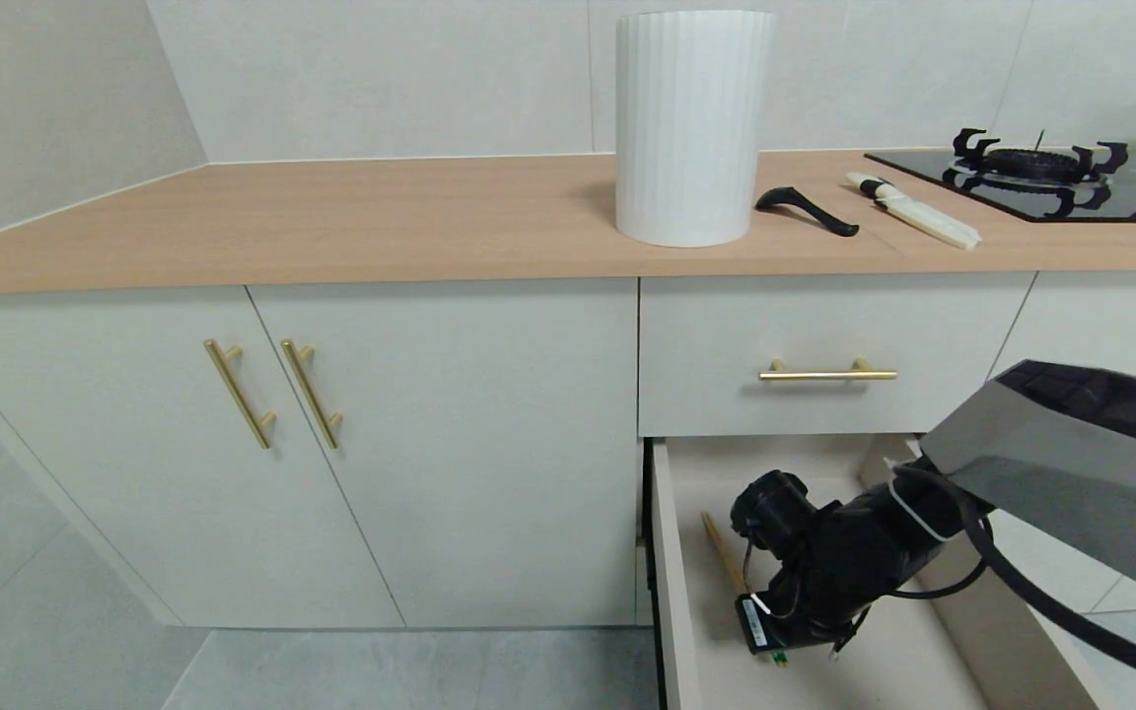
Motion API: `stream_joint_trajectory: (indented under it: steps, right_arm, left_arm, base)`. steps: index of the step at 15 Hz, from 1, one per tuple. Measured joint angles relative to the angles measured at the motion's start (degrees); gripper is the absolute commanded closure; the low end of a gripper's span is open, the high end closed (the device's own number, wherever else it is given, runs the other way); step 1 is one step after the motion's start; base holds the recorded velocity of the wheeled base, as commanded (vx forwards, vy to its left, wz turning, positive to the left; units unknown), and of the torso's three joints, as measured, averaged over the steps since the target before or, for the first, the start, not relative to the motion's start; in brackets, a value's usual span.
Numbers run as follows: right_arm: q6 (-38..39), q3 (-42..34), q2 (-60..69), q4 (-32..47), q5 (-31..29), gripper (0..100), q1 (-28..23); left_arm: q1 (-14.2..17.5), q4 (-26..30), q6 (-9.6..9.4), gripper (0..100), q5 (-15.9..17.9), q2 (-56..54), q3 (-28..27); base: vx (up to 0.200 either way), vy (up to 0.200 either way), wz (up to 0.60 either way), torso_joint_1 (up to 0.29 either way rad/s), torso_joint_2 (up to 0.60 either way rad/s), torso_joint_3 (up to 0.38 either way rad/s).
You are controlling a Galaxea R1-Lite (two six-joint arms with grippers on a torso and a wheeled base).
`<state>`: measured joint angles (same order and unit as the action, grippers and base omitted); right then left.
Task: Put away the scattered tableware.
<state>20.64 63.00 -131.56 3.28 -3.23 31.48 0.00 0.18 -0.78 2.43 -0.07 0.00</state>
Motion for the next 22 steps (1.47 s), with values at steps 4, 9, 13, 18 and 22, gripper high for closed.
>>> stream_joint_trajectory:
  steps: [4, 9, 13, 18, 22]
  right_arm:
    - [0.2, 0.8, -2.8, -0.2, -1.9, 100, 0.3]
    - [0.5, 0.9, -3.7, -0.2, -2.6, 100, 0.4]
    - [0.5, 0.9, -3.9, 0.0, -2.8, 0, 0.4]
    - [0.5, 0.8, -3.9, -0.1, -2.8, 0, 0.4]
    - [1.1, 0.6, -3.5, 0.2, -2.8, 0, 0.4]
  left_arm:
    - [0.0, 0.0, -0.01, 0, 0.0, 0.0, 0.0]
    - [0.0, 0.0, -0.01, 0, 0.0, 0.0, 0.0]
    - [0.0, 0.0, 0.00, 0, 0.0, 0.0, 0.0]
    - [0.0, 0.0, -0.01, 0, 0.0, 0.0, 0.0]
    - [0.0, 0.0, -0.01, 0, 0.0, 0.0, 0.0]
  base:
    - [0.000, 0.000, 0.00, 0.000, 0.00, 0.000]
    - [0.000, 0.000, 0.00, 0.000, 0.00, 0.000]
    - [0.000, 0.000, 0.00, 0.000, 0.00, 0.000]
    - [0.000, 0.000, 0.00, 0.000, 0.00, 0.000]
    - [0.000, 0.000, 0.00, 0.000, 0.00, 0.000]
